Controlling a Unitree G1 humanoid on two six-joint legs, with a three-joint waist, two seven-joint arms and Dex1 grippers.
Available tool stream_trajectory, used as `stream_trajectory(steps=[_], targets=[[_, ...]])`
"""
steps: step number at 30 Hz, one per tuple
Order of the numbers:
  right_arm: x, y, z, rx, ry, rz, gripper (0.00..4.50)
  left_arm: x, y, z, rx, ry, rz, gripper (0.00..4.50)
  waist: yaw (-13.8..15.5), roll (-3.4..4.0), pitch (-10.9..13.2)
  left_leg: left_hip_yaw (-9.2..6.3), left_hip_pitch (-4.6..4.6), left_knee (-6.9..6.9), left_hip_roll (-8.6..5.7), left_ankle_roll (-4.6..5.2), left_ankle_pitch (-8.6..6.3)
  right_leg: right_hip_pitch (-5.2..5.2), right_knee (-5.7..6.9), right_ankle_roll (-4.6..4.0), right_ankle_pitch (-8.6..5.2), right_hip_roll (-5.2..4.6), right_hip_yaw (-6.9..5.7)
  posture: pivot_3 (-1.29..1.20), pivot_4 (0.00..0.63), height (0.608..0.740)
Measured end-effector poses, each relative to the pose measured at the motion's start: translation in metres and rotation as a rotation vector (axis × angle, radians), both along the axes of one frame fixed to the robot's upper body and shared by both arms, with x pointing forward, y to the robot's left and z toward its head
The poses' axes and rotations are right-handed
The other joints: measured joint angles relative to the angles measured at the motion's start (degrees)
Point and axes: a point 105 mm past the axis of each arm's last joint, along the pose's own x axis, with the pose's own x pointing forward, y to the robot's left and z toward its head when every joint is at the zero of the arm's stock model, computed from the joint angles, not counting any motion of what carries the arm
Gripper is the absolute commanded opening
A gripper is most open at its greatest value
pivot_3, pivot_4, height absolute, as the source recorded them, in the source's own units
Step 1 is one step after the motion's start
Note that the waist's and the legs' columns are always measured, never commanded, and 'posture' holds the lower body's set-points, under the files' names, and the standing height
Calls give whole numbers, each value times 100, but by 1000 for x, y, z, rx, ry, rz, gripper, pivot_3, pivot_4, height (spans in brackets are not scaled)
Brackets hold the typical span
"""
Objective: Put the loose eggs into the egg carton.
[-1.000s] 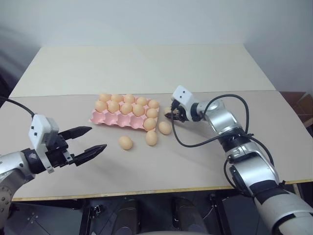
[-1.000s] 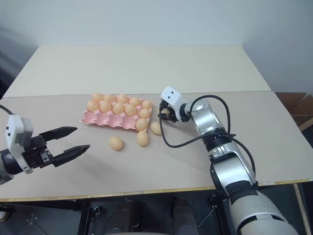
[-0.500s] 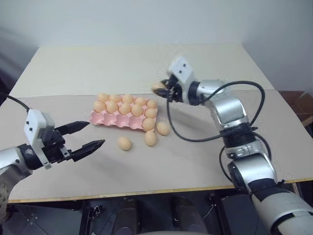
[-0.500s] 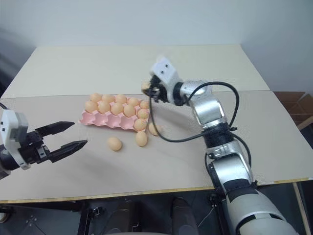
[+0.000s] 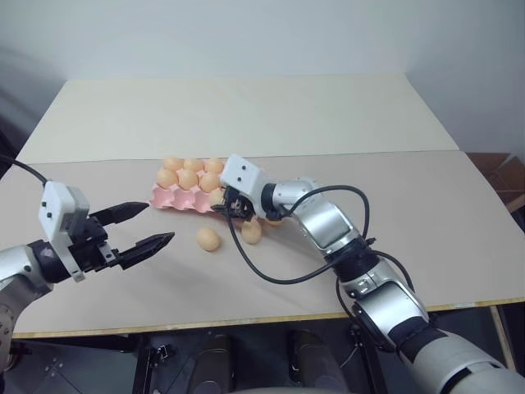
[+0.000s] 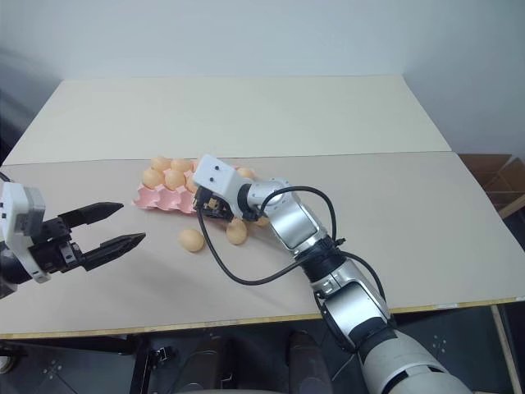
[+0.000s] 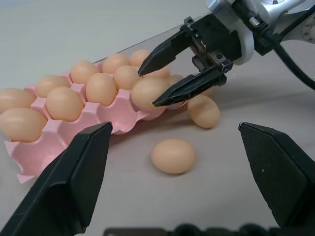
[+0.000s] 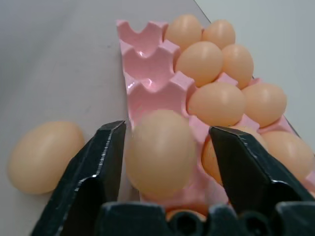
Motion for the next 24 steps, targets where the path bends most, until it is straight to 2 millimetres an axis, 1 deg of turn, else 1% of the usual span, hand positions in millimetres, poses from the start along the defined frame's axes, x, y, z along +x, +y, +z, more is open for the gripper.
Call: stream_trajectory(steps=[1,4,6,10,12,16,17,20,22,24], targets=[[1,-2,2,3,-9,-4,4447,0,0,0,0,2,1,4500,-1,0,0,0,0,0,0,0,0,0,0,0,0,0,0,0,150,740],[2,-11,17,30,-49,-23,4447,-1,1,-1,1,3,2,4500,1,0,0,-1,0,0,0,0,0,0,0,0,0,0,-1,0,150,740],[2,-20,31,55,-77,-32,4447,-1,0,0,2,1,0,4500,5,0,0,-2,0,0,0,0,0,0,-1,0,-1,-1,-1,0,150,740],[-6,-52,63,111,-118,-39,4447,0,0,2,9,-3,-10,4500,51,0,0,-1,-1,0,0,0,0,1,-5,1,-1,0,-2,0,150,740],[-15,-79,68,122,-122,-39,4447,1,2,3,21,1,-14,4500,109,0,0,-1,0,-2,-1,0,-1,4,-8,2,-3,-2,-5,0,150,740],[-30,-137,53,115,-51,-52,4447,5,16,0,38,-5,7,4500,128,-3,1,4,2,-2,-2,0,-1,8,-15,-11,-26,-4,-6,0,150,740],[-36,-149,50,120,-35,-41,4447,5,18,0,43,-11,7,4500,128,-4,2,4,1,-2,-1,0,-1,7,-15,14,-45,-3,-6,0,150,740],[-60,-191,36,82,22,-17,4447,5,31,-5,68,13,29,4500,131,-4,2,4,4,-7,-1,0,-1,9,-15,19,-51,-3,-5,0,150,740],[-72,-210,27,49,52,-14,4447,4,37,-7,67,27,44,4500,109,-5,2,9,10,-7,4,0,-2,9,-15,15,-55,-3,-1,0,150,740],[-80,-220,19,20,65,-20,4447,2,37,-9,69,34,38,4500,86,-6,2,16,17,-7,8,0,-1,10,-11,14,-56,-1,5,0,150,740]])
